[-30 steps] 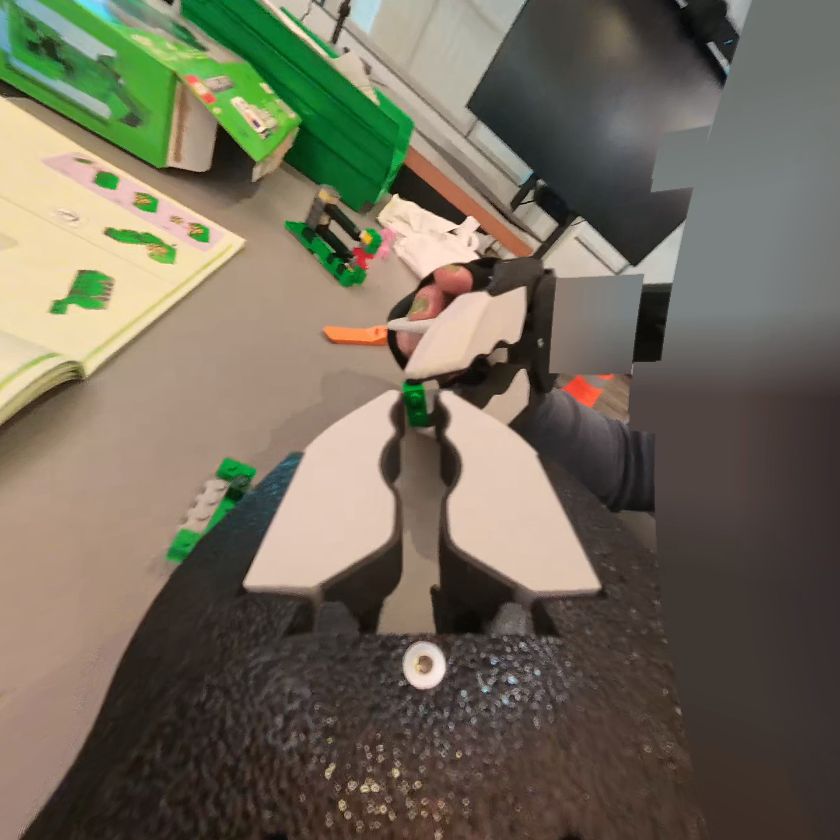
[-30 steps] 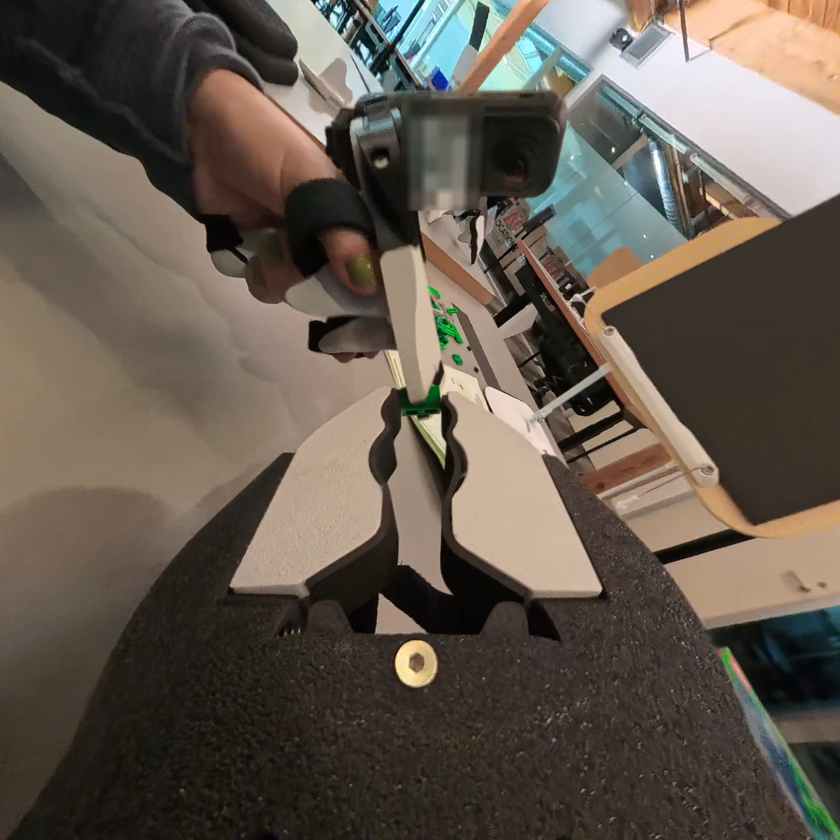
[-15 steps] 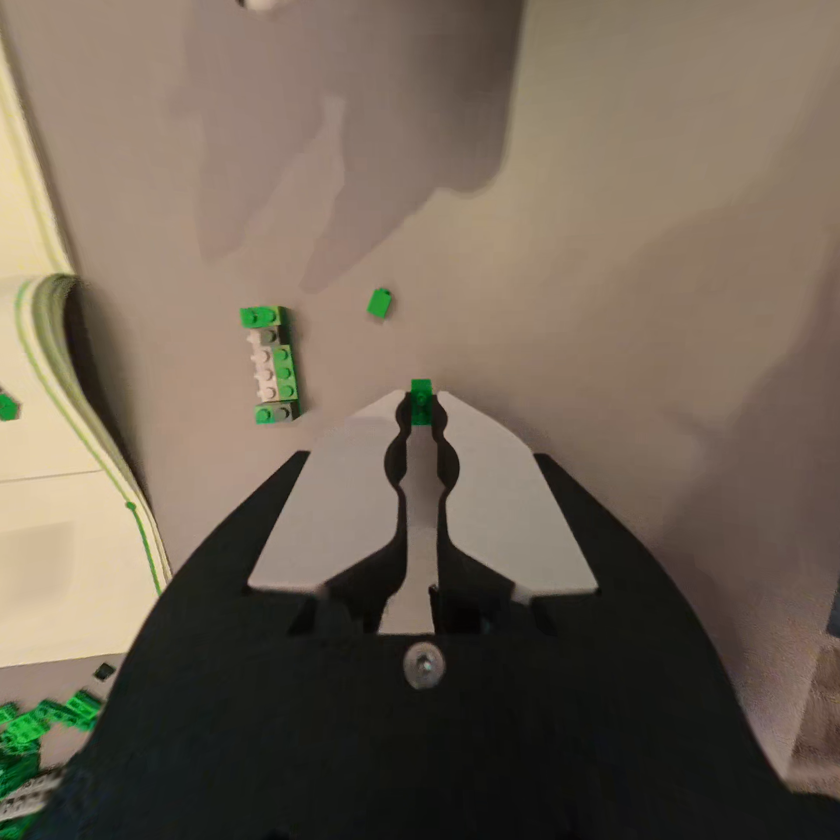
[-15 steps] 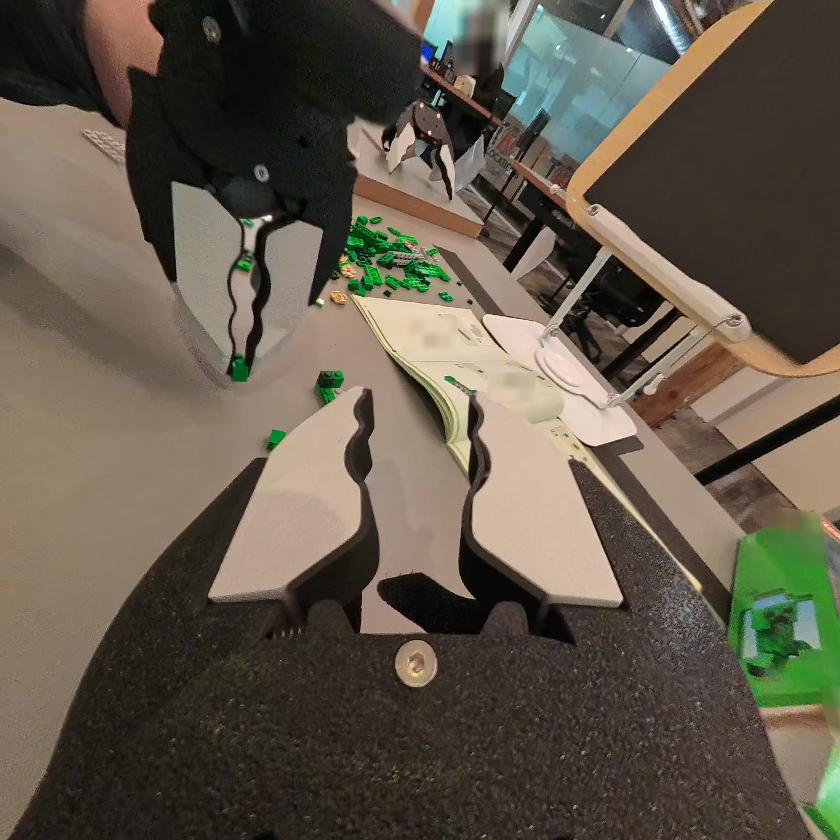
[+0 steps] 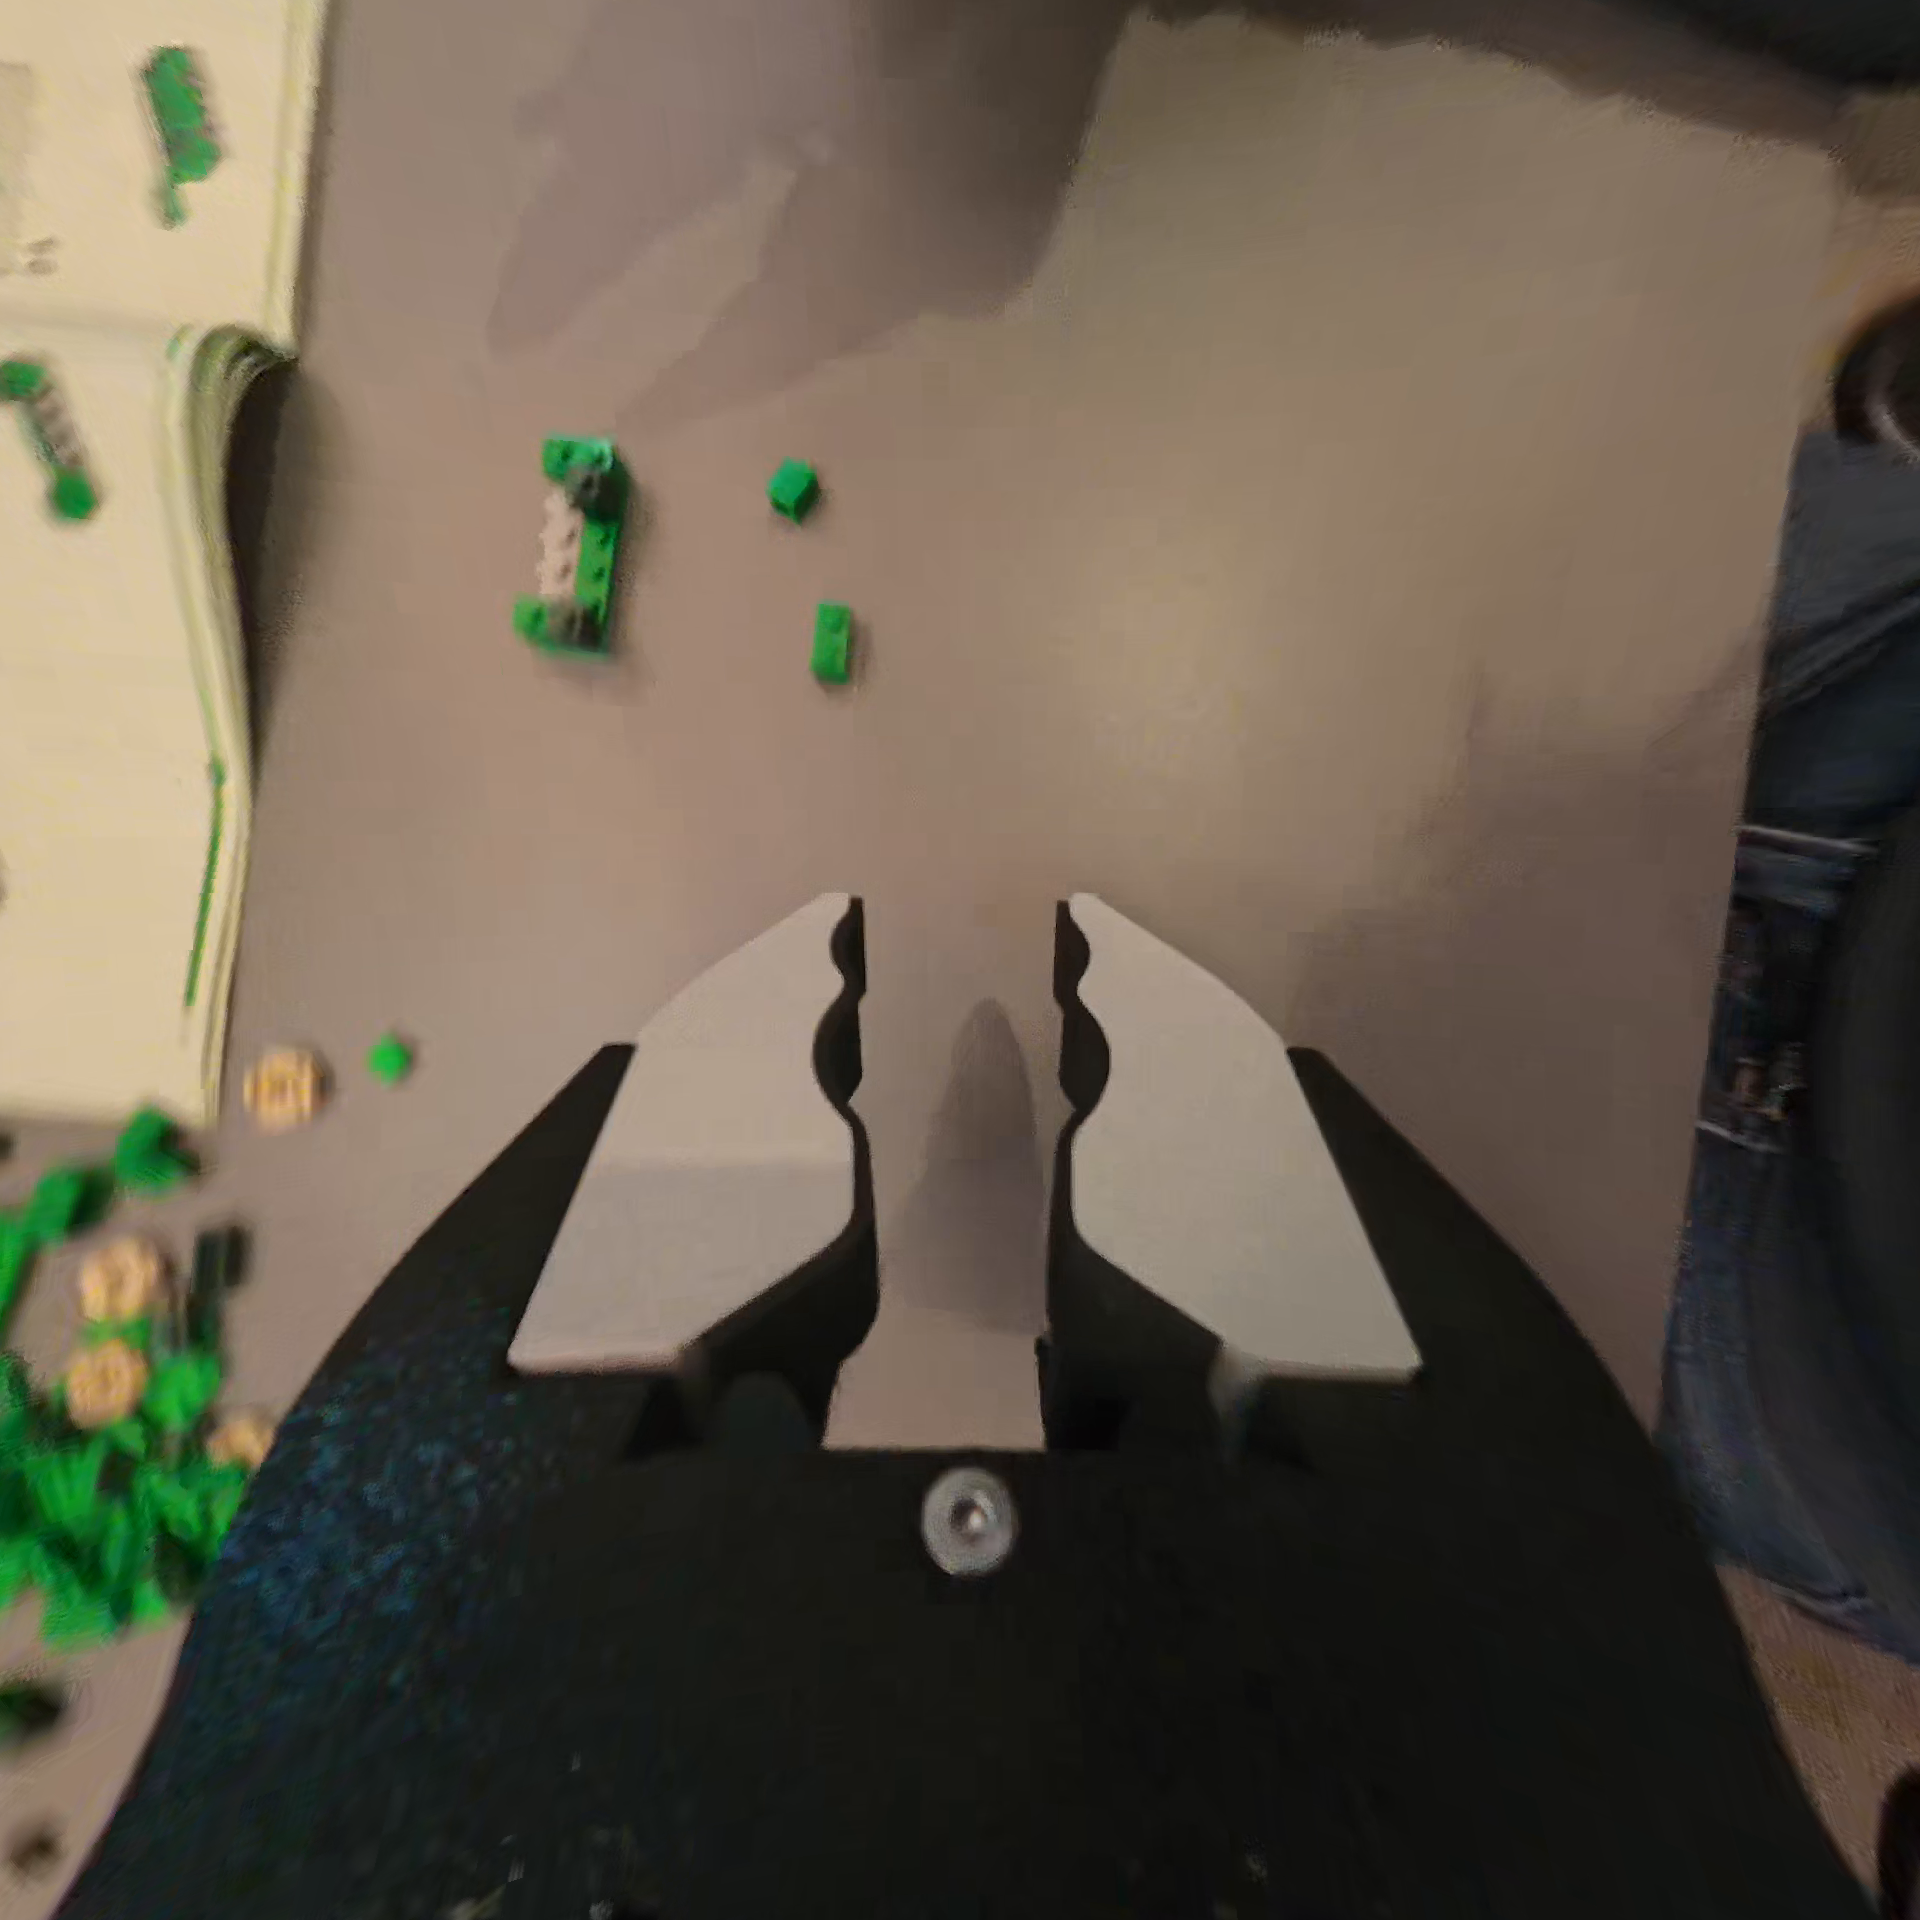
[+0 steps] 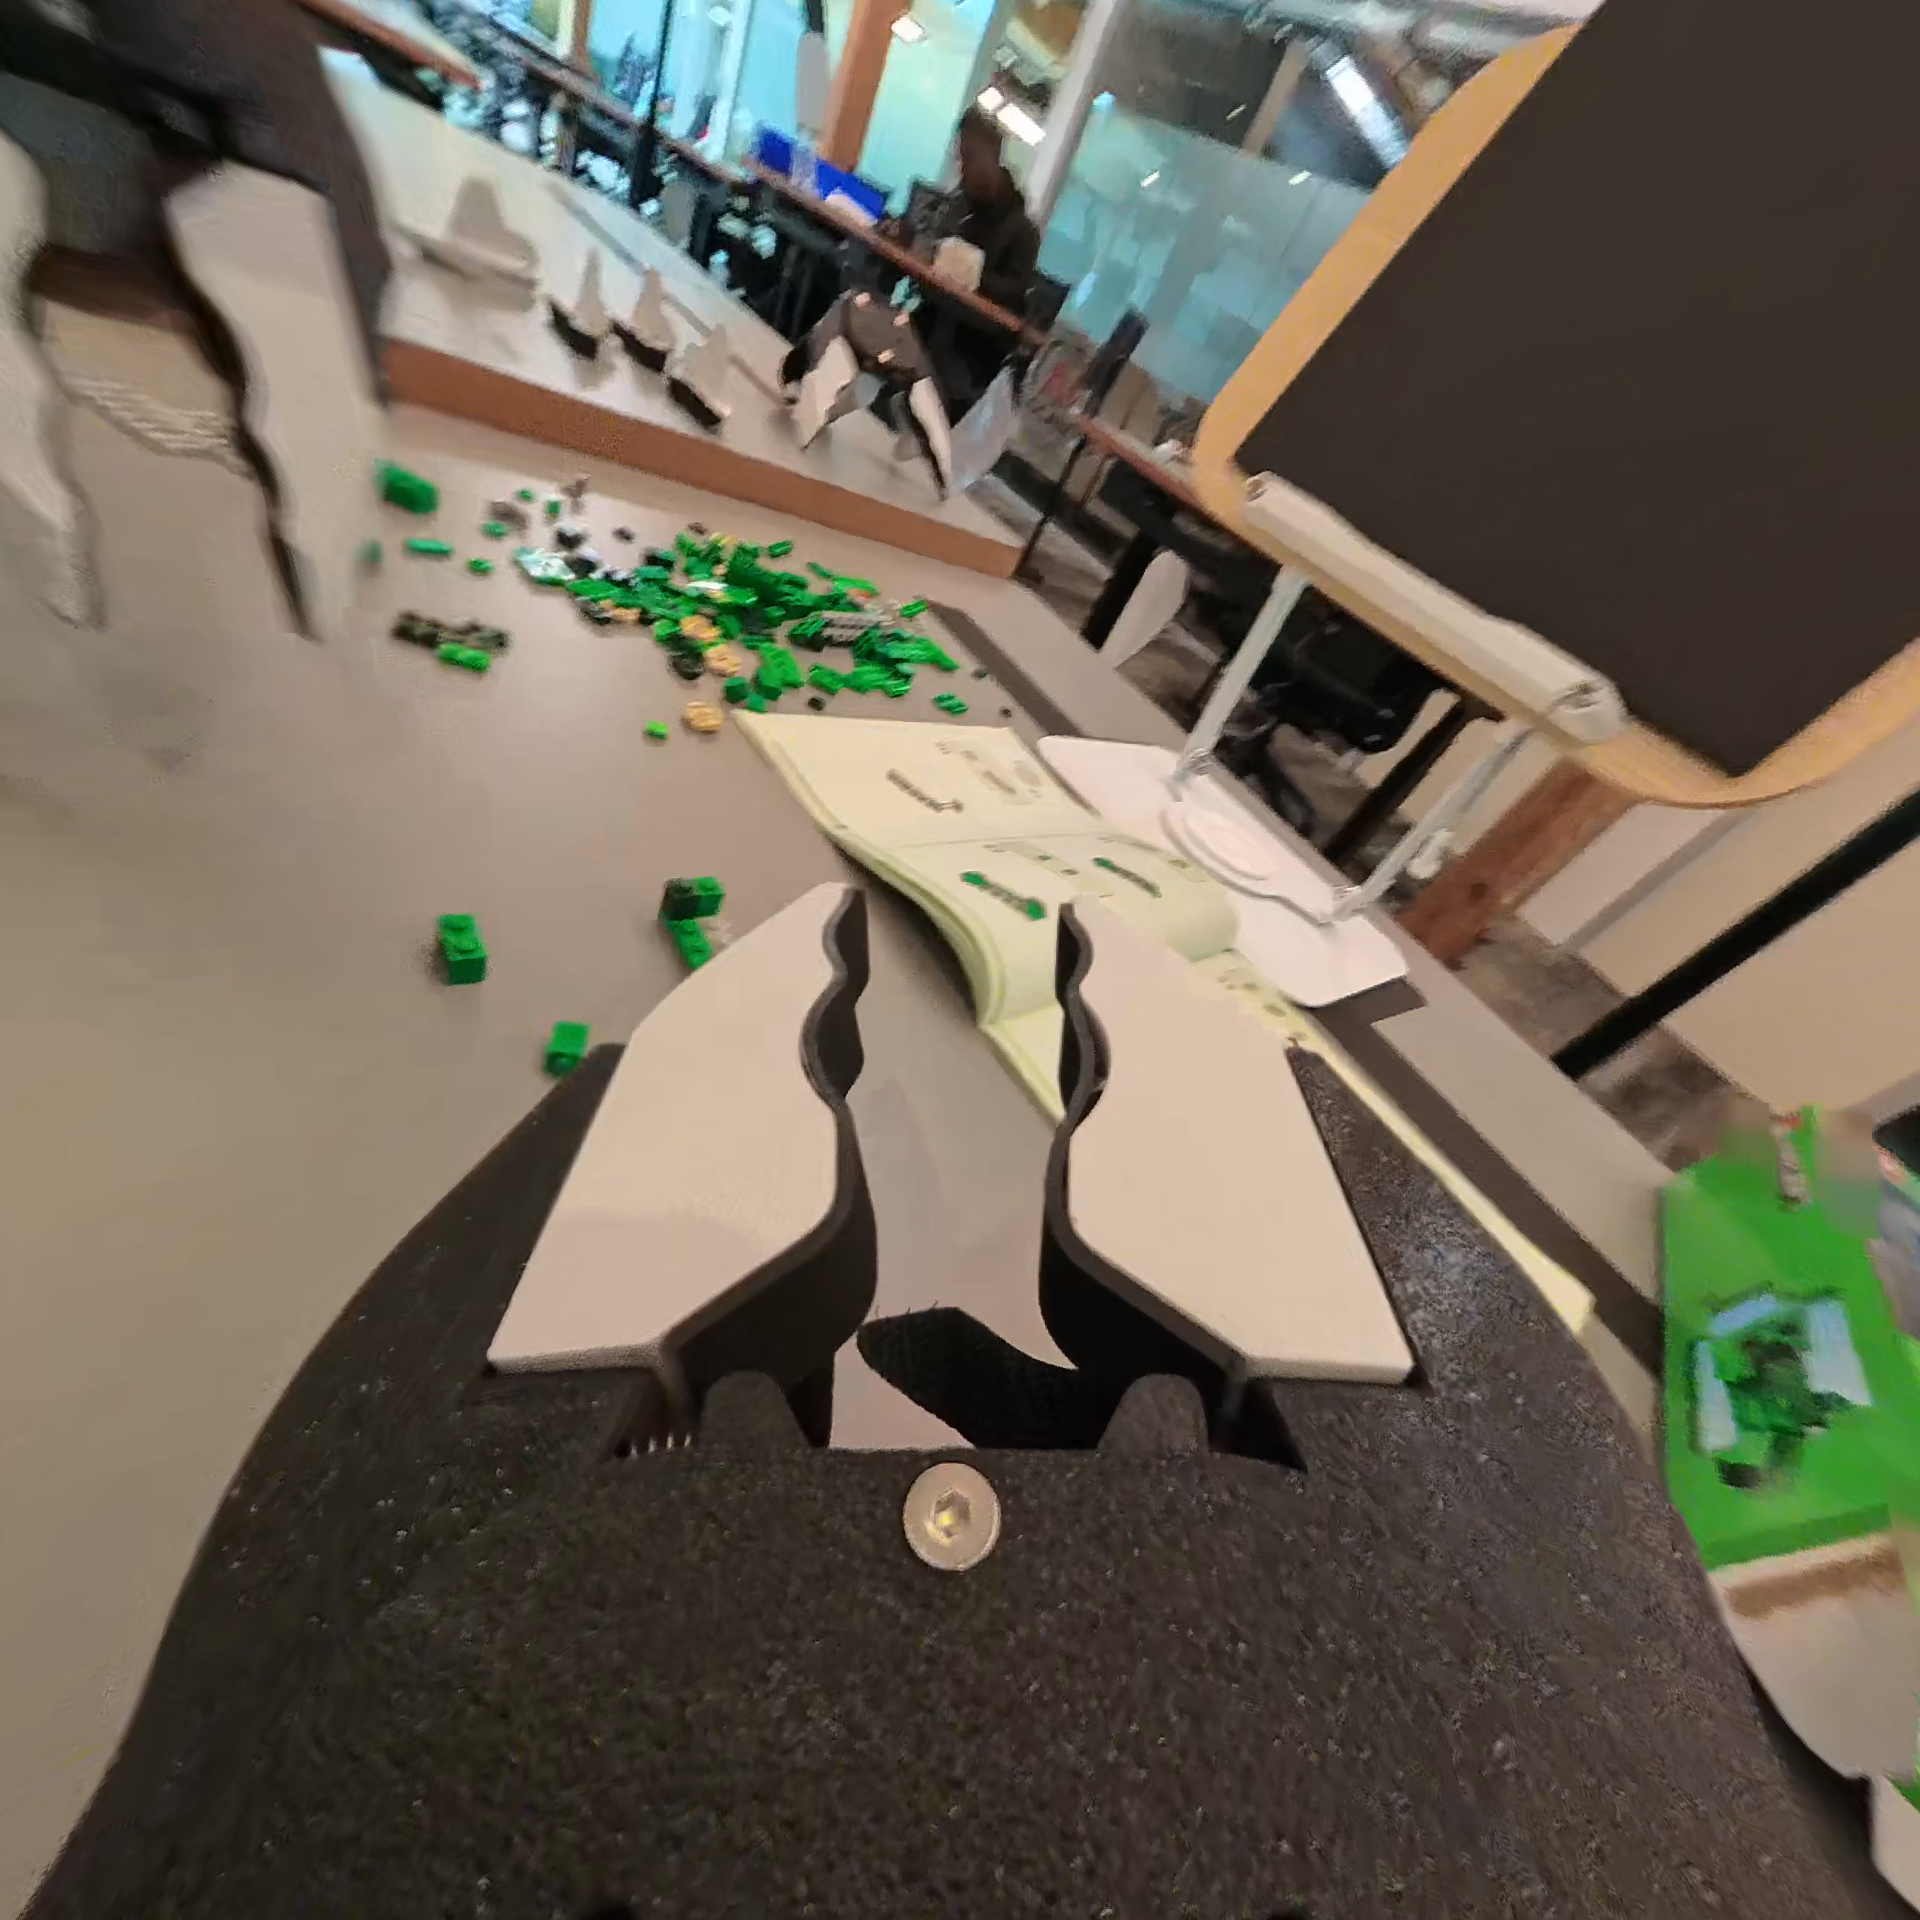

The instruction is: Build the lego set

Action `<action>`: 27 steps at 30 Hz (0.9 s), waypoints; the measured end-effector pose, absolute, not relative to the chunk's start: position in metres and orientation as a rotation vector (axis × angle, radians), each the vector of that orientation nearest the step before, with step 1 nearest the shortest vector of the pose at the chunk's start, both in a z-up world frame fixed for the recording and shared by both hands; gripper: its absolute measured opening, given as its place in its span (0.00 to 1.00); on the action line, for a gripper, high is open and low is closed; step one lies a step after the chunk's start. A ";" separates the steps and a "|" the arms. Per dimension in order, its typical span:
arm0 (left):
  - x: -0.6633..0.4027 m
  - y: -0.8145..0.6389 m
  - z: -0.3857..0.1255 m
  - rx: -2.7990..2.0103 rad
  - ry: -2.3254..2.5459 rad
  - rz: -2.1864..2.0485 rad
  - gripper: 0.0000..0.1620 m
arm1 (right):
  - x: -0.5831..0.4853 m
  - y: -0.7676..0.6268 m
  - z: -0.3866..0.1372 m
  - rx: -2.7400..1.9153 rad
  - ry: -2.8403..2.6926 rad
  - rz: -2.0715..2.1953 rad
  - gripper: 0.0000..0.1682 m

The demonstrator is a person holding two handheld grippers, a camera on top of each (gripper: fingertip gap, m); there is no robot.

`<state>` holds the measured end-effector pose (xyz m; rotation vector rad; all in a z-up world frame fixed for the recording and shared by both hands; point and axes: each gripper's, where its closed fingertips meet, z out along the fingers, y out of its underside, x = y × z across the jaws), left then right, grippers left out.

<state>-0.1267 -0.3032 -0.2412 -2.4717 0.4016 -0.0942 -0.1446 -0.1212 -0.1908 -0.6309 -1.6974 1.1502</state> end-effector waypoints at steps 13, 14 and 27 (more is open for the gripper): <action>-0.222 -0.432 -0.245 -2.336 -0.334 0.103 0.18 | -0.155 -0.106 -0.211 -0.725 -1.630 1.054 0.17; -0.223 -0.425 -0.248 -2.340 -0.331 0.104 0.18 | -0.155 -0.105 -0.211 -0.731 -1.626 1.059 0.17; -0.225 -0.367 -0.264 -2.322 -0.135 0.315 0.00 | -0.157 -0.136 -0.198 -0.834 -1.693 1.300 0.12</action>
